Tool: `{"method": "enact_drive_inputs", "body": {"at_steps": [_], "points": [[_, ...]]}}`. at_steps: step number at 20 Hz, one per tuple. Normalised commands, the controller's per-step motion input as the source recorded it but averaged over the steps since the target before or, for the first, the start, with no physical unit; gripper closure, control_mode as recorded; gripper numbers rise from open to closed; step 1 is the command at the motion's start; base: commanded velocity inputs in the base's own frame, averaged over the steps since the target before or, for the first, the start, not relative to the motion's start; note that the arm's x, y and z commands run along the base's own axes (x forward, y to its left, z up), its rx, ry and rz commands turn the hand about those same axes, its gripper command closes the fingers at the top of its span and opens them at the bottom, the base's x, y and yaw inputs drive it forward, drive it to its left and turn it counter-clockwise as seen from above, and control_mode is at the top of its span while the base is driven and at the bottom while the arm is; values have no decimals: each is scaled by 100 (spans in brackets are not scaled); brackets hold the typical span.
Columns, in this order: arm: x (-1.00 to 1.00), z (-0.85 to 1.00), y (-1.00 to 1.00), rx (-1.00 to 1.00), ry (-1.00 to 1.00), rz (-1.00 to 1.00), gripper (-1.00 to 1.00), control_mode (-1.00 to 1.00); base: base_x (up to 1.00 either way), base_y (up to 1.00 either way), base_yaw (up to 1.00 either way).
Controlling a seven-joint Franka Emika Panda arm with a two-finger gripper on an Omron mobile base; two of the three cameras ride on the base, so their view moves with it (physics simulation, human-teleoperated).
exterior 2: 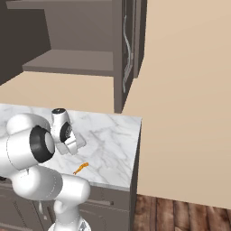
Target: Retrieve the tupperware from the cabinet, then place the raw meat into the tupperware to avoid contamination.
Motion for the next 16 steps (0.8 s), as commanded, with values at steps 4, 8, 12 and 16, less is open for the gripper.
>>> {"method": "enact_drive_inputs", "body": {"at_steps": [4,8,12,16], "points": [[0,0,0,0,0,0,-100,-100,0,0,0],[0,6,0,0,2,0,-100,-100,0,0,0],[-5,28,0,-6,0,0,-100,-100,0,0,0],[-9,57,0,-2,0,0,-100,-100,0,0,0]]}}
